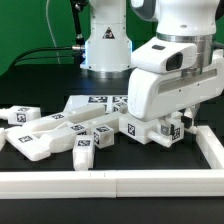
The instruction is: Assemble chair
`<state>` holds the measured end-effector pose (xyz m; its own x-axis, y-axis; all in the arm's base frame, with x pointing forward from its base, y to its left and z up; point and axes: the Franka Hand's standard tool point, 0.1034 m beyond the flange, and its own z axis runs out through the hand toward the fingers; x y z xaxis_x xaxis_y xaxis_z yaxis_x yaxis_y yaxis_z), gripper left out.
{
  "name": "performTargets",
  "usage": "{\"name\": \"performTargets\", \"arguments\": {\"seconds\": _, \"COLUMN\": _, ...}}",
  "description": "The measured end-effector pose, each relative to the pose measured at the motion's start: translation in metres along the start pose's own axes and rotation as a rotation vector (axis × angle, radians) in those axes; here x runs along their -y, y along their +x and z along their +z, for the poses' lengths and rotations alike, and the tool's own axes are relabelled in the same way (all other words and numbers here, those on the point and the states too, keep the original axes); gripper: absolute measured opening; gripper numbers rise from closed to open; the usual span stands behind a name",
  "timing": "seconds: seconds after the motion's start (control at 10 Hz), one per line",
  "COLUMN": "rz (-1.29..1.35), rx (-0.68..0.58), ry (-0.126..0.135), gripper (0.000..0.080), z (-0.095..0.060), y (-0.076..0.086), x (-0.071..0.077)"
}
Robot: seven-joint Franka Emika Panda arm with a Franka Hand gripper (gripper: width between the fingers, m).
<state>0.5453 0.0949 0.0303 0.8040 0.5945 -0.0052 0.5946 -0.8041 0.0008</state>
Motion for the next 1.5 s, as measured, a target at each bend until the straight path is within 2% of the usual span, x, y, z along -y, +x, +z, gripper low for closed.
{"name": "performTargets", "arguments": {"seconds": 0.2, "rz": 0.003, "rx": 0.000, "ry": 0.000, "gripper": 0.0366, "z": 0.000, "y": 0.000, "x": 0.000}}
{"name": "performTargets", "arguments": {"seconds": 0.3, "rz": 0.150, "rx": 0.002, "ry": 0.008, "gripper": 0.0366, "z": 0.000, "y": -0.005, "x": 0.003}}
{"name": "performTargets", "arguments": {"seconds": 0.5, "rz": 0.371, "rx": -0.006, "ry": 0.071, "gripper": 0.0366, "z": 0.007, "y": -0.015, "x": 0.001}}
{"name": "performTargets", "arguments": {"seconds": 0.6, "rz": 0.345, "rx": -0.032, "ry": 0.058, "gripper": 0.0366, "z": 0.007, "y": -0.012, "x": -0.001}}
{"name": "performTargets", "arguments": {"seconds": 0.9, "rz": 0.351, "rx": -0.032, "ry": 0.060, "gripper": 0.0366, "z": 0.007, "y": -0.012, "x": 0.000}}
{"name": "performTargets", "arguments": {"seconds": 1.1, "rz": 0.621, "rx": -0.054, "ry": 0.089, "gripper": 0.0366, "z": 0.008, "y": -0.015, "x": -0.003}}
{"name": "performTargets", "arguments": {"seconds": 1.2, "rz": 0.754, "rx": -0.062, "ry": 0.121, "gripper": 0.0366, "z": 0.007, "y": -0.015, "x": -0.010}}
{"name": "performTargets", "arguments": {"seconds": 1.3, "rz": 0.763, "rx": -0.067, "ry": 0.124, "gripper": 0.0366, "z": 0.007, "y": -0.015, "x": -0.015}}
{"name": "performTargets", "arguments": {"seconds": 1.5, "rz": 0.770, "rx": -0.075, "ry": 0.121, "gripper": 0.0366, "z": 0.007, "y": -0.014, "x": -0.015}}
